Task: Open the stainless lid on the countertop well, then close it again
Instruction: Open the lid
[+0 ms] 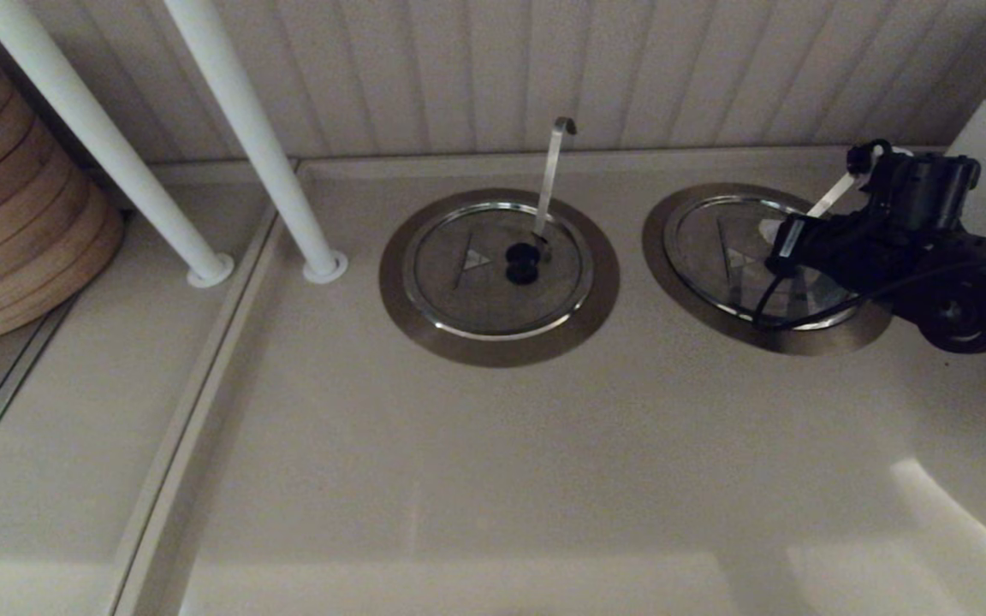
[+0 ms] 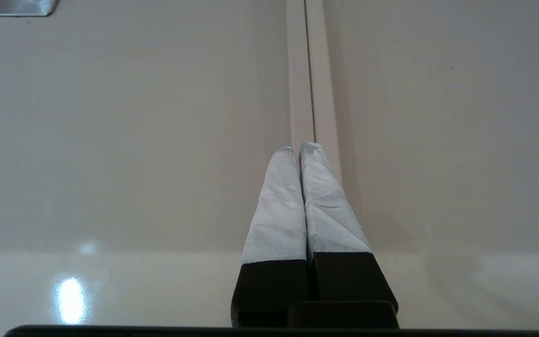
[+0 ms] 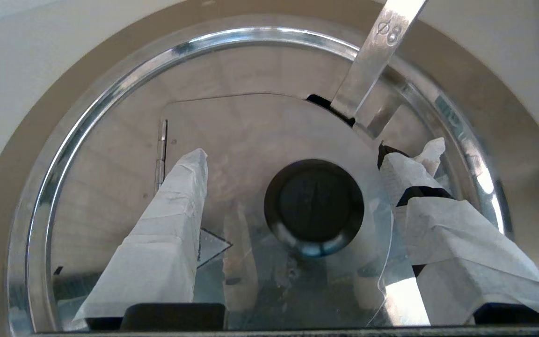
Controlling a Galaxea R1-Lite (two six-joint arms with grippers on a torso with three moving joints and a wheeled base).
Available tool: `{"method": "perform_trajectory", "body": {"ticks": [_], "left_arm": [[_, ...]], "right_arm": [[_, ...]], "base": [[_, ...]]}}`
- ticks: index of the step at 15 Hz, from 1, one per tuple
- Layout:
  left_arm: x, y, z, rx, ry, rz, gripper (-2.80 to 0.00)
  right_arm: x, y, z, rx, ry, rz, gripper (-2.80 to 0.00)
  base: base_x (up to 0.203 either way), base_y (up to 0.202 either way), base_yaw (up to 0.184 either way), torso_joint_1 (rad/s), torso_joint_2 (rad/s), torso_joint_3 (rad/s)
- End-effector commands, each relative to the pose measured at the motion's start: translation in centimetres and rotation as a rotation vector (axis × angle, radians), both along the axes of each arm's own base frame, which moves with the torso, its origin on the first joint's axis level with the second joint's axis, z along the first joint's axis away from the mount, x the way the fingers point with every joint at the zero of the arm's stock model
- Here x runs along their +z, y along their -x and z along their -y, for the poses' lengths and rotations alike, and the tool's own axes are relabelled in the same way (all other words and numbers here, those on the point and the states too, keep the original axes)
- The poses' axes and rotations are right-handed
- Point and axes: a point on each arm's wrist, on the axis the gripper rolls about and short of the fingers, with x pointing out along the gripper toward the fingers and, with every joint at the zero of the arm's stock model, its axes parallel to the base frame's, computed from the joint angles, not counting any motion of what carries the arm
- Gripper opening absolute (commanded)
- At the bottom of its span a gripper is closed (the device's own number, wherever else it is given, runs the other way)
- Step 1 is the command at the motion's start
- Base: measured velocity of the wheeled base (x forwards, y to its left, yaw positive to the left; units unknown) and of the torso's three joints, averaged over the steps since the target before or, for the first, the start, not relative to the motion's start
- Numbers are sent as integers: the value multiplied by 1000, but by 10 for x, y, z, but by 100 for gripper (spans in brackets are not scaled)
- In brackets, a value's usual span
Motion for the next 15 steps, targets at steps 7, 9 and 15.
{"method": "perform_trajectory", "body": {"ticks": [7,9,15], "left_arm": [[0,0,0,0,0,0,-280],[0,0,0,0,0,0,-280],[0,0,0,0,0,0,-280]], "right_arm": [[-8,2,1,-5,-7,-24,0],[-13,2,4,-10,-7,-38,0],[-24,-4,4,9,-14,-43,0]], "base": [[0,0,0,0,0,0],[0,0,0,0,0,0],[0,0,0,0,0,0]]}}
